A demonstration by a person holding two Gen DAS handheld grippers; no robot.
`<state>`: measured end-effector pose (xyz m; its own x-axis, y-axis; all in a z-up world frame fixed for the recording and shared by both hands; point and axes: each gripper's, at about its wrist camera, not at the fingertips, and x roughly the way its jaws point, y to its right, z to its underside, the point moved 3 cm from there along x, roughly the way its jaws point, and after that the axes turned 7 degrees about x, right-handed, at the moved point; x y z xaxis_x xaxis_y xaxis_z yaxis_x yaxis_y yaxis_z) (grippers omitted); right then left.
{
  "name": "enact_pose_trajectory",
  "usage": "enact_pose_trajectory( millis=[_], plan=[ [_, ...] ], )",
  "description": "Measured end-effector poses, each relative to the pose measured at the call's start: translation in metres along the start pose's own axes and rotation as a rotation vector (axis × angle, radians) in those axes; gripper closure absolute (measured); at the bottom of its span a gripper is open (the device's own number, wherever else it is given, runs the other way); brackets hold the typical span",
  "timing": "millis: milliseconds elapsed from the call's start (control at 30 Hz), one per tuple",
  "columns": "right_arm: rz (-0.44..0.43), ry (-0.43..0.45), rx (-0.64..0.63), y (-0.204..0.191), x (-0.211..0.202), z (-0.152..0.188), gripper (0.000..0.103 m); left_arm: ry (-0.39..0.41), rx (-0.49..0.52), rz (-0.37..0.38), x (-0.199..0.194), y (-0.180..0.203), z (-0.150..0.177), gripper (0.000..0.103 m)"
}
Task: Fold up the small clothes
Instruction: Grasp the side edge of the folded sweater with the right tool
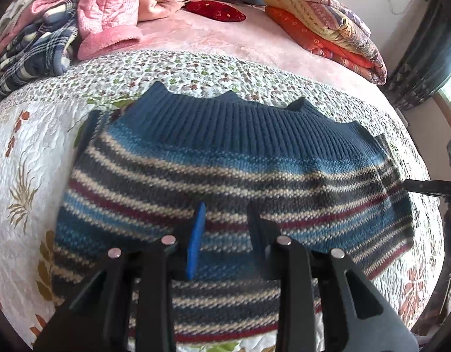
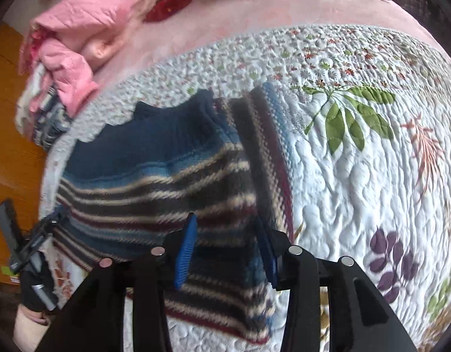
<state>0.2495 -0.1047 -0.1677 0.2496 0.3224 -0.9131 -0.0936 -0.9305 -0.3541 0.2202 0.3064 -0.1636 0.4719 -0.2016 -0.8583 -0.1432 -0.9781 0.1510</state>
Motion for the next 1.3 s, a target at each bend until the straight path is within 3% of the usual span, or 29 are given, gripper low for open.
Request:
enact_pose_trajectory(
  millis=[33, 67, 200, 533, 667, 700, 733, 767, 800, 900, 1233, 1300],
  plan=[
    [0.007, -0.004, 0.001, -0.001, 0.003, -0.003, 0.073, -0.007, 0.001, 0.001, 0.003, 0.001, -0.001, 0.074],
    [-0.003, -0.005, 0.007, -0.001, 0.004, -0.005, 0.089, -0.013, 0.004, -0.001, 0.006, 0.002, -0.002, 0.074],
    [0.012, 0.038, 0.014, 0.004, -0.005, -0.008, 0.091, -0.036, 0.007, -0.006, 0.016, 0.001, -0.001, 0.074],
    [0.003, 0.015, 0.080, 0.030, 0.016, 0.001, 0.090, -0.045, -0.013, -0.004, 0.026, -0.006, 0.007, 0.071],
    [-0.060, 0.037, 0.080, 0.026, -0.001, 0.005, 0.076, -0.054, -0.014, -0.010, 0.024, -0.004, 0.005, 0.071],
    [-0.063, 0.052, 0.072, 0.025, -0.008, 0.005, 0.057, -0.053, -0.017, -0.009, 0.021, -0.003, 0.004, 0.070],
    [-0.061, 0.067, 0.065, 0.024, -0.015, 0.006, 0.044, -0.048, -0.018, -0.005, 0.018, -0.001, 0.003, 0.068],
    [-0.063, 0.086, 0.056, 0.024, -0.022, 0.007, 0.023, -0.039, -0.016, 0.000, 0.014, 0.001, 0.002, 0.067],
    [-0.067, 0.091, 0.050, 0.025, -0.024, 0.009, 0.019, -0.034, -0.012, 0.003, 0.012, 0.004, 0.001, 0.065],
    [-0.086, 0.058, 0.057, 0.030, -0.022, 0.012, 0.018, -0.022, 0.006, 0.022, 0.006, 0.015, -0.001, 0.058],
    [-0.181, -0.049, 0.180, 0.059, 0.028, 0.022, 0.020, -0.052, 0.016, 0.046, 0.020, 0.024, 0.001, 0.058],
    [-0.196, -0.035, 0.202, 0.064, 0.031, 0.024, 0.042, -0.050, 0.016, 0.049, 0.021, 0.023, 0.002, 0.058]
  ],
)
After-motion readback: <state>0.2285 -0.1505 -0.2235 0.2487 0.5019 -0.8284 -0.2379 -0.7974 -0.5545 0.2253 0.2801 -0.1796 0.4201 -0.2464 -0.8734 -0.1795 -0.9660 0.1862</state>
